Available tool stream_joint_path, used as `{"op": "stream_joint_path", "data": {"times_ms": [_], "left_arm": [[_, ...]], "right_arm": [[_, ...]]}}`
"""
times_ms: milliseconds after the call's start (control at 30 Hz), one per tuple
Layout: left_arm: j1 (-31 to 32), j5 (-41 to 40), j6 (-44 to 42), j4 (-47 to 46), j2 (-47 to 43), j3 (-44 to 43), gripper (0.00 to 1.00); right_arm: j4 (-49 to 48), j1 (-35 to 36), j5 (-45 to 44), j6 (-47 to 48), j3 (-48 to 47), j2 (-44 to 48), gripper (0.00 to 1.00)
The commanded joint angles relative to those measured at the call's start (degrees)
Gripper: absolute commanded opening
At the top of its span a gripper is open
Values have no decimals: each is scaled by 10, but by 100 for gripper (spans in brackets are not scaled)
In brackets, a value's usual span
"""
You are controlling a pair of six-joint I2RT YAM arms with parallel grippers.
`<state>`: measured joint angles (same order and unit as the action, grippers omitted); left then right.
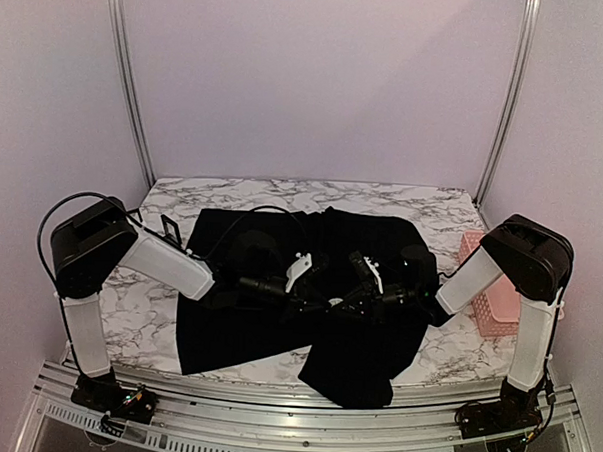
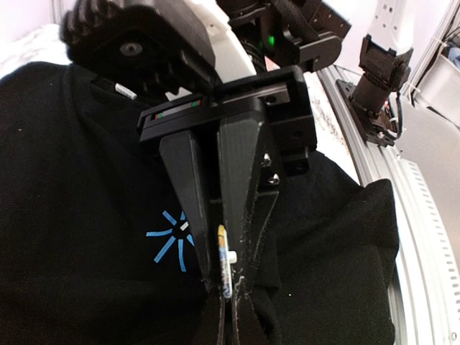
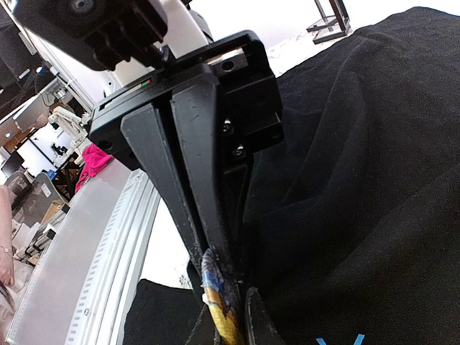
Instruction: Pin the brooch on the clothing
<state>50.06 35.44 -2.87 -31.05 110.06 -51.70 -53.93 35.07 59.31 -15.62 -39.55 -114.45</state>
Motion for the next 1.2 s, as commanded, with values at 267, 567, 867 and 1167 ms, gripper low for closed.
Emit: {"op": "stream_joint_path", "data": {"times_ms": [267, 567, 867, 1167], "left_arm": [[27, 54, -11, 5, -21, 6, 0], [28, 43, -32, 28, -18, 0, 0], [46, -46, -303, 82, -40, 7, 3], [99, -156, -654, 94, -94, 89, 54]], "right_arm": [[-68, -33, -27, -48, 27, -2, 20], [-111, -33, 43, -31, 61, 19, 42], [135, -68, -86, -4, 9, 132, 45], [494, -69, -455, -46, -97, 190, 44]]}}
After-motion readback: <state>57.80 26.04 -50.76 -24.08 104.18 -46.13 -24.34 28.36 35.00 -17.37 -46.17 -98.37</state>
